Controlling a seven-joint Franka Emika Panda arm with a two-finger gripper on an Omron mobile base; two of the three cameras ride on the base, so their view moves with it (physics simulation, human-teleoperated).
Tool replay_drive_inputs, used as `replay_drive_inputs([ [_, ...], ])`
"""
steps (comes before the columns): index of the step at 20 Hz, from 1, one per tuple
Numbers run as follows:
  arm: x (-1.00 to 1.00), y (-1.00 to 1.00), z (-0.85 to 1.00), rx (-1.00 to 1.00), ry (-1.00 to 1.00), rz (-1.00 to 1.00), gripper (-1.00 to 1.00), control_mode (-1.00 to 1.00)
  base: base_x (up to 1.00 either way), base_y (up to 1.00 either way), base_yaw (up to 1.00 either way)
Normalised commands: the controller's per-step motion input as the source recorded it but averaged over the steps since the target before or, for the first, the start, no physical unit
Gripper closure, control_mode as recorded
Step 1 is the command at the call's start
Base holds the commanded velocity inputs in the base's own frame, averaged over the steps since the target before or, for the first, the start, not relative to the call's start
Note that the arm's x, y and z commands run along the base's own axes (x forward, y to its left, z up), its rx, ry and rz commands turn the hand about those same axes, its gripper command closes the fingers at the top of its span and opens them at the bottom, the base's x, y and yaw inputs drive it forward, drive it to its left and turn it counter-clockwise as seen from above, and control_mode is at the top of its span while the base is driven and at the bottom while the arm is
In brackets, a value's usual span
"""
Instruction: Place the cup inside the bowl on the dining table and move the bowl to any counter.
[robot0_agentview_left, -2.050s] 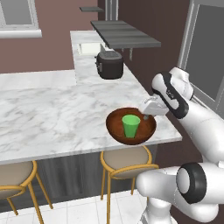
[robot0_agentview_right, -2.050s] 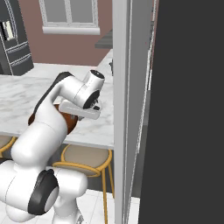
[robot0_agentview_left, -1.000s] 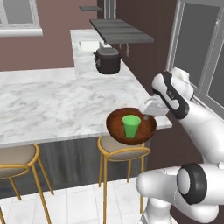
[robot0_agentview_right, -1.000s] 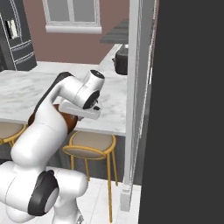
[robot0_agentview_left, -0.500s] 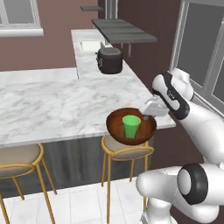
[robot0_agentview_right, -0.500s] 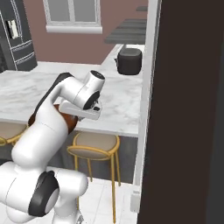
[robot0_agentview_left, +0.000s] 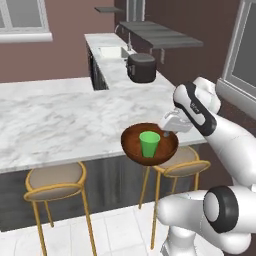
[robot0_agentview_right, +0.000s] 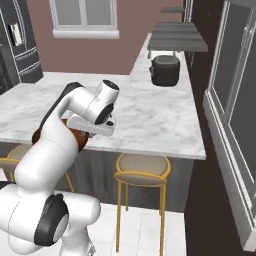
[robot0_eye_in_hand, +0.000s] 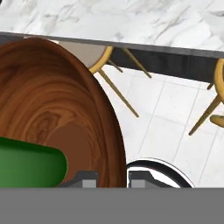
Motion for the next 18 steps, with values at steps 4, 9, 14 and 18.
replay_drive_inputs([
  [4, 0.00, 0.00, 0.00, 0.00, 0.00, 0.00, 1.00, 1.00, -0.13, 0.78, -0.10],
  [9, 0.00, 0.00, 0.00, 0.00, 0.00, 0.00, 1.00, 1.00, -0.15, 0.74, -0.09],
  [14, 0.00, 0.00, 0.00, 0.00, 0.00, 0.00, 1.00, 1.00, -0.10, 0.77, -0.09],
  [18, 0.00, 0.00, 0.00, 0.00, 0.00, 0.00, 1.00, 1.00, -0.03, 0.85, -0.09],
])
